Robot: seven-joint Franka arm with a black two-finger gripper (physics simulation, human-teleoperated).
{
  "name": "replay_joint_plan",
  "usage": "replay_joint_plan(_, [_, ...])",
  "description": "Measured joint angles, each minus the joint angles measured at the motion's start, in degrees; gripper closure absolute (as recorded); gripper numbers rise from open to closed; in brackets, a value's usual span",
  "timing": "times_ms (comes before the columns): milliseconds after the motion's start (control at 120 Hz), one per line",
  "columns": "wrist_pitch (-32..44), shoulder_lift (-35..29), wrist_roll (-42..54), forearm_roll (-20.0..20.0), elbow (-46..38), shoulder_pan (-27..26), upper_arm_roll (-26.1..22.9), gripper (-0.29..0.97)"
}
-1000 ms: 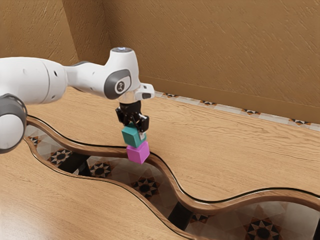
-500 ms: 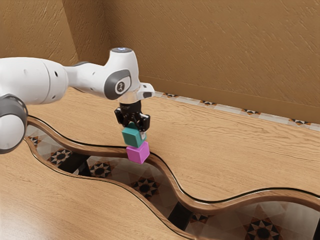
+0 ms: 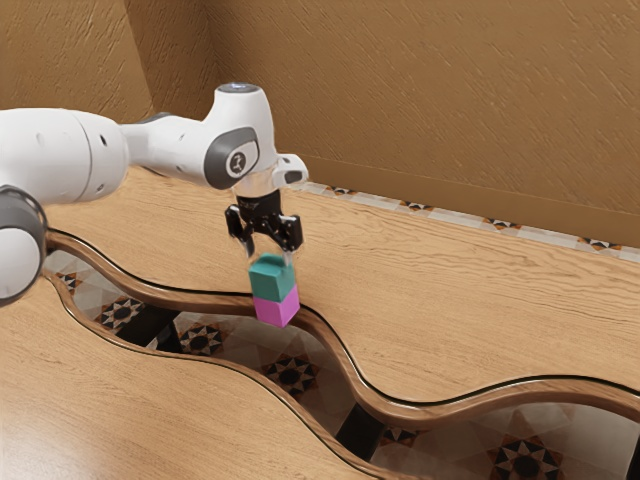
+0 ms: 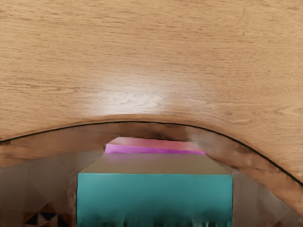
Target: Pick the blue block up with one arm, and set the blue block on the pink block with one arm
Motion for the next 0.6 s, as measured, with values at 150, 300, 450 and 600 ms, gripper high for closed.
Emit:
replay_joint_plan(150, [-5.97,-8.42,0.09,0.19,3.30,-0.01,-0.41,0.05])
replay_joint_plan(300, [-8.70,-9.44,0.49,0.29,3.07,0.00,-0.51,0.03])
replay_joint_plan(450, [-9.98,-9.20,0.68,0.23,2.49,0.01,-0.67,0.01])
replay_joint_plan(600, [-10.67,-9.10,0.82,0.21,1.73,0.40,-0.69,0.01])
